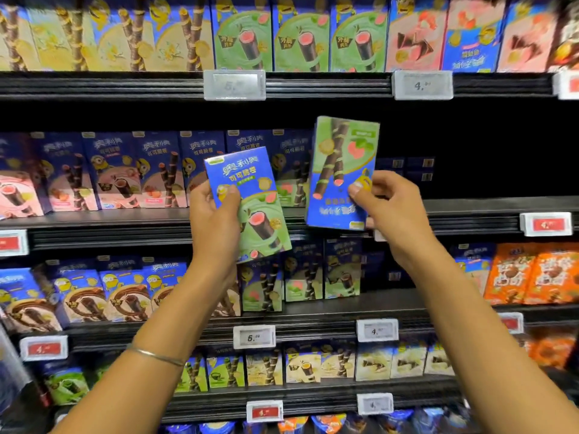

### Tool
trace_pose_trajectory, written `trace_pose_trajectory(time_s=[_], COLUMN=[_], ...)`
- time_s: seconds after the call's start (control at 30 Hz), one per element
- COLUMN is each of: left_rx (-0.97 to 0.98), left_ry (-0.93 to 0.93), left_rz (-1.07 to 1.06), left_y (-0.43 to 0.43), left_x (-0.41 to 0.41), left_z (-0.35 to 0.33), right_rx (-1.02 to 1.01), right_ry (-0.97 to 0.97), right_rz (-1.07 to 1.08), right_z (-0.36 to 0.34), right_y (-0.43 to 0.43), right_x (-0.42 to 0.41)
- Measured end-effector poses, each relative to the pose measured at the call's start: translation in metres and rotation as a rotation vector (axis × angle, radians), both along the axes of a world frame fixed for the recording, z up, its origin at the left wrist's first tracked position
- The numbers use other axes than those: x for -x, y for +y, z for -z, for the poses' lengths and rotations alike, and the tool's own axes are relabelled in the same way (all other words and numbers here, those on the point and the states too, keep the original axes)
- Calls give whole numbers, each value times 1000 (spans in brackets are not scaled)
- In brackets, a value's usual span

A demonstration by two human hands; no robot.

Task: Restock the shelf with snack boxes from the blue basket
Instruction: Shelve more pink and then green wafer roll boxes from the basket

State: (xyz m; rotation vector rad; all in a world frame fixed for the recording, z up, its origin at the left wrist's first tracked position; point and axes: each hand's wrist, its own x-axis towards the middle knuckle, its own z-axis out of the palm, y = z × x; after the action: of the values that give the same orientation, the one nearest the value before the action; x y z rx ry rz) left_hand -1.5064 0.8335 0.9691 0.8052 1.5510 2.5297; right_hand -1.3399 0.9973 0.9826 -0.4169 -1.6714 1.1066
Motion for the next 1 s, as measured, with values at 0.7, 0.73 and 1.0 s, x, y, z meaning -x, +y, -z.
trace_pose_trajectory(time_s=[0.7, 0.73, 1.0], left_rx=[24, 24, 166], left_ry=[147, 134, 112], left_rz=[134, 144, 187], left_y=[61, 63, 85], left_x=[23, 25, 36], left_z=[-41, -41, -39], right_rx=[-64, -26, 294], right_ry=[-136, -77, 255], right_rz=[191, 170, 113], right_z=[-12, -16, -36], right_y=[86, 86, 90], right_x=[38, 35, 20])
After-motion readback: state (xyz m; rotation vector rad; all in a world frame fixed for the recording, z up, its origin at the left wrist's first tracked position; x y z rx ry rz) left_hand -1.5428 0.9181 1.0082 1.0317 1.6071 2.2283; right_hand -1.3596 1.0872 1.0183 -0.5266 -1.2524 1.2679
